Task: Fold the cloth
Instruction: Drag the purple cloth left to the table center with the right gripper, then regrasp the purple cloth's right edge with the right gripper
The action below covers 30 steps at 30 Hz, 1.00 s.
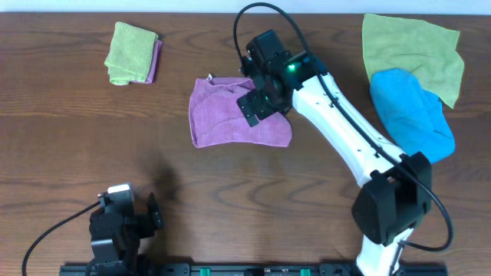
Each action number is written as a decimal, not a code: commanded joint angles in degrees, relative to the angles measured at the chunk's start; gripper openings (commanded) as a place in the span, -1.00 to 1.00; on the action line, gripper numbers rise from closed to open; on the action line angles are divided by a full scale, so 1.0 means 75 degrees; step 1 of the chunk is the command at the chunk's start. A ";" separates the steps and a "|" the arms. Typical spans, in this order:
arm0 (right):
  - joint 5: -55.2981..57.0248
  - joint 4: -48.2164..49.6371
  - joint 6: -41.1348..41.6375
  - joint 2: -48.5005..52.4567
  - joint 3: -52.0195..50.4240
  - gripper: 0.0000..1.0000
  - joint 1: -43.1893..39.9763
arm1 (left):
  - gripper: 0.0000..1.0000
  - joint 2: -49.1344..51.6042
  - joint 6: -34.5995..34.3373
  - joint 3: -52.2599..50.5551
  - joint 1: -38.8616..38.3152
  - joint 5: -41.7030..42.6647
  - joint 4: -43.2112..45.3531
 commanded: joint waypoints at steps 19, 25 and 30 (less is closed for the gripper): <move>-0.2967 0.0376 0.1469 -0.0364 -0.2550 0.98 -0.1877 | 0.90 -0.0050 0.0166 -0.0055 -0.0035 -0.0058 -0.0245; -0.3334 0.1020 0.1661 -0.0364 -0.3118 0.97 -0.1926 | 0.90 -0.0050 0.0169 -0.0055 -0.0032 -0.0087 -0.0236; -0.3305 0.1749 0.1985 -0.0361 -0.3547 0.89 -0.1926 | 0.90 -0.0050 0.0166 -0.0055 -0.0032 -0.0079 -0.0242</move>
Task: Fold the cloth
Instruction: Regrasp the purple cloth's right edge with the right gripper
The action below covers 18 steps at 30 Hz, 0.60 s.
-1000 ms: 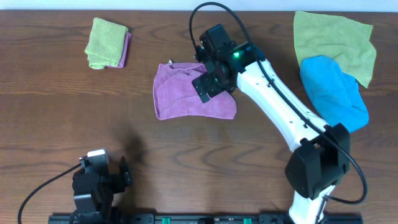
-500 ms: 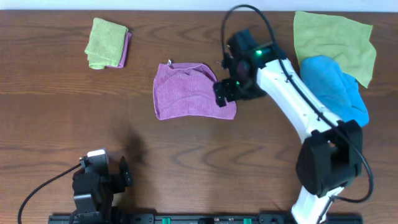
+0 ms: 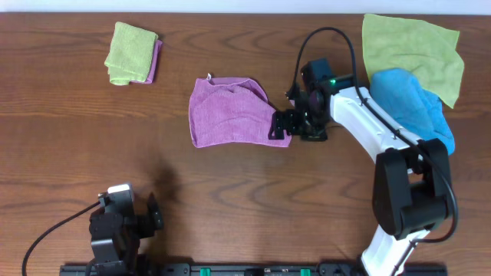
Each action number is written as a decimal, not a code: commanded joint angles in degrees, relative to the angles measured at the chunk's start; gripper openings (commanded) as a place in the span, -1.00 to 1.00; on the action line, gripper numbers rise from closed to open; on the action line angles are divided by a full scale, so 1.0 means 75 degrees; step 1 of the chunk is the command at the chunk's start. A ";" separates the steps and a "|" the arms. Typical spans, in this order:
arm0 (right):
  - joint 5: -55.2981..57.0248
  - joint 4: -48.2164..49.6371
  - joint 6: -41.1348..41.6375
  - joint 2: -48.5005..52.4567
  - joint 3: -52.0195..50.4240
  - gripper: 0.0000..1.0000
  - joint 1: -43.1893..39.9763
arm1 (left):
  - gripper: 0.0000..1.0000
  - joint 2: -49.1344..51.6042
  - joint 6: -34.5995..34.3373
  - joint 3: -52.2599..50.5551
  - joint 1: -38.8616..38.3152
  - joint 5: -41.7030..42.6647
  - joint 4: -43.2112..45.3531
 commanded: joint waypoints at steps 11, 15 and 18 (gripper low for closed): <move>-0.0169 0.1559 0.0866 -0.0143 -0.0909 0.73 -0.0006 | 0.90 -0.0050 -0.0367 -0.0055 -0.0032 -0.0020 -0.0015; 0.0009 0.1830 0.1032 -0.0143 -0.1020 0.71 -0.0006 | 0.90 -0.0050 -0.0866 -0.0055 -0.0032 -0.0017 -0.0015; 0.0035 0.1953 0.1145 -0.0134 -0.1058 0.63 -0.0006 | 0.90 -0.0050 -0.1629 -0.0055 -0.0032 -0.0017 -0.0015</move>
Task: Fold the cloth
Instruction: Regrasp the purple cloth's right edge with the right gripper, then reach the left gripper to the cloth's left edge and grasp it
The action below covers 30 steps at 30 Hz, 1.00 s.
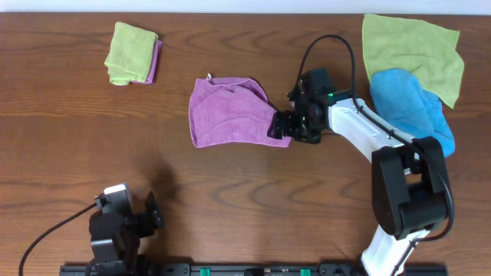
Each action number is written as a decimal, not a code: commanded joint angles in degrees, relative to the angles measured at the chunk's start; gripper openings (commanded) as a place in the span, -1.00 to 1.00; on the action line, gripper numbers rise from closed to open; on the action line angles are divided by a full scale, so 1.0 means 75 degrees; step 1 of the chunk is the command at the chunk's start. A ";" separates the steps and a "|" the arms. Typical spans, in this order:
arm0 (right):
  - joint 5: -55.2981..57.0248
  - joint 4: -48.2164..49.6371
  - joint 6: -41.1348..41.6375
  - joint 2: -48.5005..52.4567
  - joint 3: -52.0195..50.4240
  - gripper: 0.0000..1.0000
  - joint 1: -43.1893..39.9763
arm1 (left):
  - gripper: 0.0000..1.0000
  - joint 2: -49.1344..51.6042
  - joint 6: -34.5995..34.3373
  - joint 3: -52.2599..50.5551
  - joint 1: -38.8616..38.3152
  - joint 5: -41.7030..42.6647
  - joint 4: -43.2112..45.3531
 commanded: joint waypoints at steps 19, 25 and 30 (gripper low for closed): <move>0.0090 0.0297 0.0513 0.0093 -0.0087 0.37 -0.0006 | 0.90 -0.0050 -0.2530 -0.0055 -0.0032 0.0213 -0.0134; 0.0058 0.0291 0.0539 0.0242 -0.0087 0.24 0.0035 | 0.90 -0.0050 -0.2917 -0.0055 -0.0032 0.0877 -0.0093; 0.0198 0.0259 0.0533 0.0242 -0.0087 -0.09 0.0189 | 0.91 -0.0050 -0.3413 -0.0055 -0.0032 0.1574 0.0204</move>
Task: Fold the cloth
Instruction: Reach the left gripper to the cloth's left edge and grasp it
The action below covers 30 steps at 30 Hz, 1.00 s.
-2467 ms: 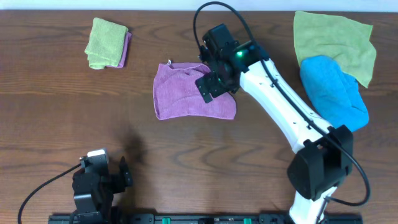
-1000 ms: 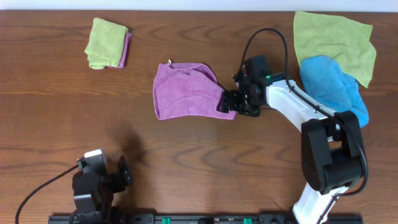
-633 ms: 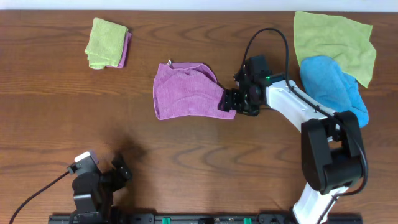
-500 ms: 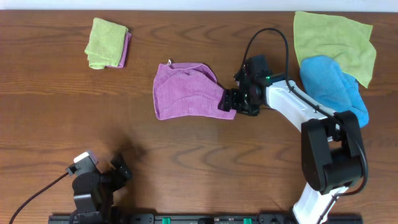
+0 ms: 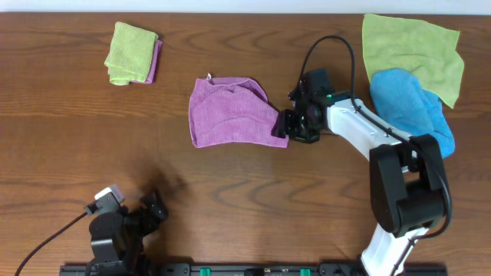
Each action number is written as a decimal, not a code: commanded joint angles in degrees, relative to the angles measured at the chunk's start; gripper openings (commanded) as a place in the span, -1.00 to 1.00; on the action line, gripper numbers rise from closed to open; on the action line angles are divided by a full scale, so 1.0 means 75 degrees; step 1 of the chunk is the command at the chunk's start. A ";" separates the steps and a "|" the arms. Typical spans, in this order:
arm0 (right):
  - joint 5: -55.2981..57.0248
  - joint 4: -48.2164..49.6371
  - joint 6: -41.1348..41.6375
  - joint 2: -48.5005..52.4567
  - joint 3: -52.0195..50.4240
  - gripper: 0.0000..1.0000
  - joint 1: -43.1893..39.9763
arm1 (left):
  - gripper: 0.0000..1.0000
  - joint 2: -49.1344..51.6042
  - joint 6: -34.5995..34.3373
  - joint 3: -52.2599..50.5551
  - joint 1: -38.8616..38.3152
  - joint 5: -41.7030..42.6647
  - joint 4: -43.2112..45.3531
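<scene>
A purple cloth (image 5: pixel 230 112) lies folded over in the middle of the table, with a small tag at its top left corner. My right gripper (image 5: pixel 287 127) sits low at the cloth's lower right corner, fingers closed on that corner. My left gripper (image 5: pixel 153 208) rests at the near left edge of the table, far from the cloth; its jaw state cannot be read from overhead.
A folded green cloth on a purple one (image 5: pixel 133 52) lies at the back left. A flat green cloth (image 5: pixel 414 47) and a bunched blue cloth (image 5: pixel 410 107) lie at the back right, beside the right arm.
The right gripper has barely shifted at the cloth's lower right corner, and the corner now looks pinched. The left arm has turned slightly at the near edge.
First the right gripper was over the cloth's right half, its upper edge folded in. Then it stood at the cloth's lower right corner, off the cloth's right side, and stayed there. Now it is shut on that corner.
</scene>
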 commanded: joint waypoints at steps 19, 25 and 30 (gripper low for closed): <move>0.0382 -0.0198 0.0041 0.0119 -0.0047 -0.97 0.0233 | 0.91 0.4841 -0.0160 0.2804 -0.0035 0.1734 0.1227; 0.0329 -0.0224 0.0044 0.0119 -0.0047 -0.97 0.0233 | 0.91 0.7498 -0.0271 0.4068 -0.0035 0.3853 0.1309; 0.0323 -0.0286 0.0047 0.0119 -0.0047 -0.97 0.0233 | 0.91 0.9253 -0.0507 0.4112 -0.0038 0.4759 0.2028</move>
